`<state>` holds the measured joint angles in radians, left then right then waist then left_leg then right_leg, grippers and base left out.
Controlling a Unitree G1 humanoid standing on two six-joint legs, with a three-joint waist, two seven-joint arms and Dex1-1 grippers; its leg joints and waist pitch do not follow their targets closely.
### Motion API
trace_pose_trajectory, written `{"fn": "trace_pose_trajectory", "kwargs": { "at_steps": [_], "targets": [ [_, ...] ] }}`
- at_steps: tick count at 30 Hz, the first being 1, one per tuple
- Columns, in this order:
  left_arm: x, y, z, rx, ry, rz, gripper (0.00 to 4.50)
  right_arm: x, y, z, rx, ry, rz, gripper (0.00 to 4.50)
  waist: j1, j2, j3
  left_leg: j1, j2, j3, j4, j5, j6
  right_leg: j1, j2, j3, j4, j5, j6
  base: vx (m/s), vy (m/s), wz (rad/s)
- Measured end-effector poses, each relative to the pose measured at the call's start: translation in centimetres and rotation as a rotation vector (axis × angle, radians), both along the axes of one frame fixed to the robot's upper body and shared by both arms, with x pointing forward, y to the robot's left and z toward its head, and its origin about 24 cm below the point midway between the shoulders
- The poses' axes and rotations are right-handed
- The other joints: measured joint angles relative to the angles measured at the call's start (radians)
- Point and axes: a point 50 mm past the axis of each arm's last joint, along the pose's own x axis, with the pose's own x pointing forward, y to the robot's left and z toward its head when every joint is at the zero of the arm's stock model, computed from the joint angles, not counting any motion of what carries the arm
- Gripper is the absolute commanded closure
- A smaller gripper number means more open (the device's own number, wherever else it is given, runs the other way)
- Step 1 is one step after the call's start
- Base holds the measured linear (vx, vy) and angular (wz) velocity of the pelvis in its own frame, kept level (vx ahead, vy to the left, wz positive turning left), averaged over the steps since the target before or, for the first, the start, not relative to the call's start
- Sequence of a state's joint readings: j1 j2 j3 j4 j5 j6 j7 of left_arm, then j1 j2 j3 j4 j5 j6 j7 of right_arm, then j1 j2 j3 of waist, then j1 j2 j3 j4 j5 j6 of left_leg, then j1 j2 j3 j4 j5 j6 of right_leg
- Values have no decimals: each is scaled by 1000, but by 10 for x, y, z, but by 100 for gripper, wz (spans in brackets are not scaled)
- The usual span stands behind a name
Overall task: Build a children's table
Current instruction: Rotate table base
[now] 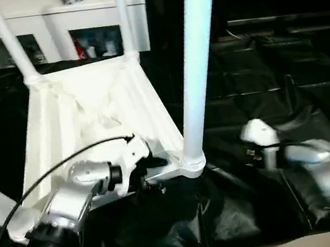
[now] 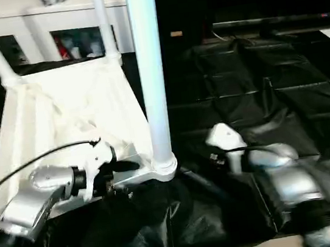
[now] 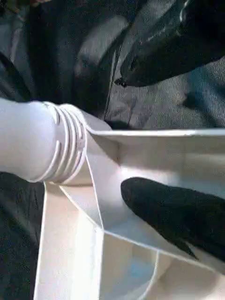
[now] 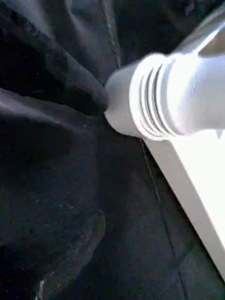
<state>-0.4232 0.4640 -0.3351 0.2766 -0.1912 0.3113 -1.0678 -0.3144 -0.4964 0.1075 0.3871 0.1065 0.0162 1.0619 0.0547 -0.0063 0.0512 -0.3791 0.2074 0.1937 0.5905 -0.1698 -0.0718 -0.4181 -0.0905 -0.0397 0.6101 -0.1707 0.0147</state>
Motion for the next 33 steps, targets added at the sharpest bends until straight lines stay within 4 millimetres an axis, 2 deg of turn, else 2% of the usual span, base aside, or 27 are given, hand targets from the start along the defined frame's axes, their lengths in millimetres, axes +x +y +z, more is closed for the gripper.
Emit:
{"fn": "trace_pose_trajectory", "kwargs": {
  "at_steps": [8,12,14,17,19,21,26,27,31,33],
  "targets": [
    [0,8,0,32,27,-2,187,-6,2,13,8,32,67,74,-1,0,0,2,0,-1,0,0,0,1,0,0,0,0,0,0,0,0],
    [0,15,1,62,31,-3,230,-9,3,14,14,53,78,74,-1,0,0,2,0,0,0,0,0,1,0,0,0,0,0,0,0,0],
    [0,16,0,64,34,-4,230,-9,3,14,14,57,78,74,-1,0,0,2,0,0,0,0,0,1,0,0,0,0,0,0,0,0],
    [0,16,1,62,37,-9,269,-9,5,16,15,56,81,74,0,0,0,2,0,0,0,0,0,1,0,0,0,0,0,0,0,0],
    [0,16,0,62,39,-12,272,-10,7,18,18,51,89,74,0,0,0,2,0,0,0,0,0,1,0,0,0,0,0,0,0,0],
    [0,16,0,64,40,-12,304,-10,8,18,21,53,97,74,0,0,0,2,0,0,0,0,0,1,0,0,0,0,0,0,0,0],
    [0,17,0,74,42,-17,323,-10,8,18,28,64,97,74,-2,0,0,3,0,0,0,0,0,2,0,0,0,0,0,0,0,0],
    [0,17,0,75,42,-17,348,-10,9,18,34,64,98,74,-2,0,0,4,0,0,-1,0,0,2,0,0,0,0,0,0,0,0],
    [-1,19,0,82,48,-26,362,-10,16,19,80,74,106,74,-5,0,0,5,0,0,-1,0,0,2,0,0,0,0,0,0,0,0],
    [-1,19,0,91,49,-35,395,-10,20,19,95,79,109,47,-5,1,0,5,0,0,-1,0,0,2,0,0,0,0,0,0,0,0]
  ]
}}
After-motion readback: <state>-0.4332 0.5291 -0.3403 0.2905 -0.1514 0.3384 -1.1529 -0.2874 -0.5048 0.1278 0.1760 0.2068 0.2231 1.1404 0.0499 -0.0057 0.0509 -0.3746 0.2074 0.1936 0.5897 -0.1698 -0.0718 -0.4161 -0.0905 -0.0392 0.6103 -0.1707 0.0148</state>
